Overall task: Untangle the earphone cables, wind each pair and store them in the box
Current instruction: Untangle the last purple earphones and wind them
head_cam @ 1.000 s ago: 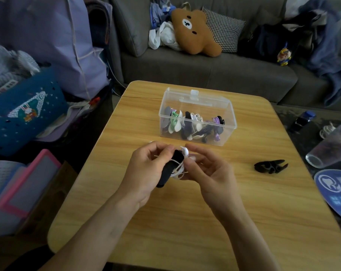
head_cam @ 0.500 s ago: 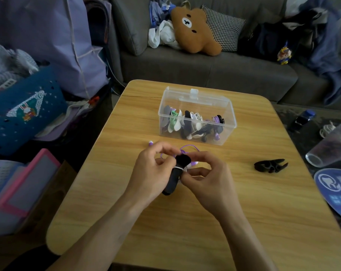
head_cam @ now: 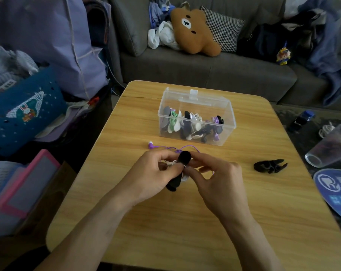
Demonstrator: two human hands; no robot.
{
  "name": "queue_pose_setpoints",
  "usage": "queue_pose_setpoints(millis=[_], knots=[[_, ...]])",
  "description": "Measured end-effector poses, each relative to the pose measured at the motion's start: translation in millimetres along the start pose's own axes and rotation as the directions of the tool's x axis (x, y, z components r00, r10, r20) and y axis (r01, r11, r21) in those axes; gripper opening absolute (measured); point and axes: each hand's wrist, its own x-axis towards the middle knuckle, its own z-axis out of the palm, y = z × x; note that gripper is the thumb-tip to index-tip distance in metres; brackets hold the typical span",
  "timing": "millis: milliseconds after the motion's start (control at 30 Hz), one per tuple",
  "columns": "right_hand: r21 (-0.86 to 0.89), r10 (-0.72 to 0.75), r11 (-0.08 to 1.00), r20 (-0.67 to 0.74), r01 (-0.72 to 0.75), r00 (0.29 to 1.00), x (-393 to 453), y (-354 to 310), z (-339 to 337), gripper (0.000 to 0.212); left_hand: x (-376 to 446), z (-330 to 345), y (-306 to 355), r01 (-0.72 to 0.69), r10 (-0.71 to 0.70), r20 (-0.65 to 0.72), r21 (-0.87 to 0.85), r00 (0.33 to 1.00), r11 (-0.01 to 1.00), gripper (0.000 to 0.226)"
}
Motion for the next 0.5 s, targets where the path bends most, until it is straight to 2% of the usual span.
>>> queue_pose_setpoints(millis=[100,233,333,500], knots=[[-0.035,0.002,0.999,-0.004,-0.003,1.000,1,1,-3,0.028,-1,-1,0,-0.026,0.027,-0.008,0.100,1.000,0.995,0.015],[-0.043,-0.031,0.999,-0.054,0.029,0.998,0,0,1,0.030,-3,3,1,-0.029,0.030,-0.019,0.069,0.999,0.997,0.022],[-0.036,-0.036,0.999,-0.074,0.034,0.997,0,2,6,0.025,-3,6,3,-0.039,0.040,-0.020,0.052,0.999,0.998,0.015],[-0.063,-0.067,0.996,-0.048,0.064,0.997,-1,6,9,0.014,-1,7,-4,-0.114,0.142,-0.067,0.317,0.988,0.942,0.028]])
